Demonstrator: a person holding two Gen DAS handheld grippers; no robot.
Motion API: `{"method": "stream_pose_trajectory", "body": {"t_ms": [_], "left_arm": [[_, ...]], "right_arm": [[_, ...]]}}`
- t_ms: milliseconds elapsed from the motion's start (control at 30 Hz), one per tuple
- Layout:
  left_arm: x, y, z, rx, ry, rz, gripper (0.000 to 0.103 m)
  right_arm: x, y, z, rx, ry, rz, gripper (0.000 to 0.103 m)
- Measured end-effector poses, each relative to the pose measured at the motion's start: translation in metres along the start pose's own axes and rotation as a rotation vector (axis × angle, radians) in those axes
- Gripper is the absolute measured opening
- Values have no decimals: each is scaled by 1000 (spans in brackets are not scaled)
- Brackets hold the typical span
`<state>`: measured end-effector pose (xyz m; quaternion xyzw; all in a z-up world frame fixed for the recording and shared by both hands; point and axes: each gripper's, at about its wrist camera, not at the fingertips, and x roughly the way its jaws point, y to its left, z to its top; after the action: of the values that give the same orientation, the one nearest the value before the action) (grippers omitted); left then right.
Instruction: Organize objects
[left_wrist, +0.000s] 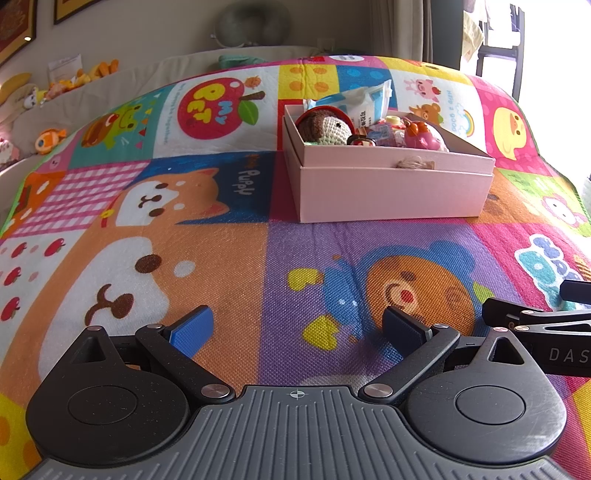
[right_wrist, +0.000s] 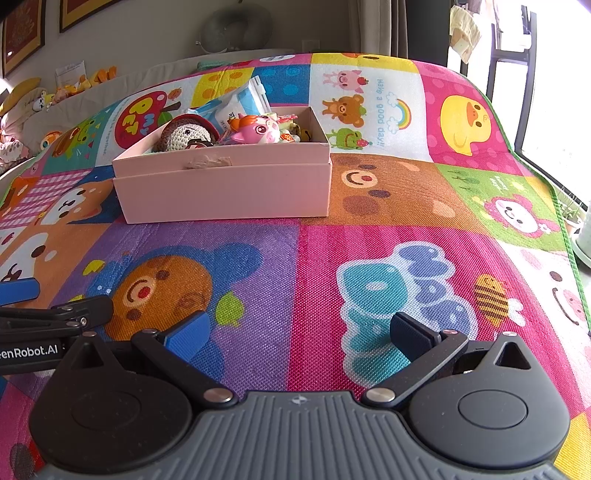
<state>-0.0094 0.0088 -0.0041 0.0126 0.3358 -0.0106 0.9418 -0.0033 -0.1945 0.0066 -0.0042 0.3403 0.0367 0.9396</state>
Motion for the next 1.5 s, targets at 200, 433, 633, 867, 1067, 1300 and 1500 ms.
{"method": "stream_pose_trajectory", "body": {"t_ms": [200, 433, 633, 867, 1067, 1300, 1500], "left_arm": [[0, 0, 0, 1, 0, 1, 101], [0, 0, 0, 1, 0, 0, 101], [0, 0, 0, 2, 0, 1, 101], [0, -4, 1, 4, 2, 5, 101], [0, -4, 2, -4, 3, 9, 101], [0, -3, 2, 1, 7, 7, 101], [-1, -2, 1, 1, 7, 8, 101]], "right_arm": [[0, 1, 0, -2, 0, -1, 103], [-1, 1, -1, -2, 0, -1, 103], [-1, 1, -1, -4, 0, -3, 103], [0, 1, 0, -2, 0, -2, 103], [0, 0, 0, -1, 0, -2, 103], [0, 2, -1, -2, 0, -2, 103], [0, 2, -1, -1, 0, -2, 103]]}}
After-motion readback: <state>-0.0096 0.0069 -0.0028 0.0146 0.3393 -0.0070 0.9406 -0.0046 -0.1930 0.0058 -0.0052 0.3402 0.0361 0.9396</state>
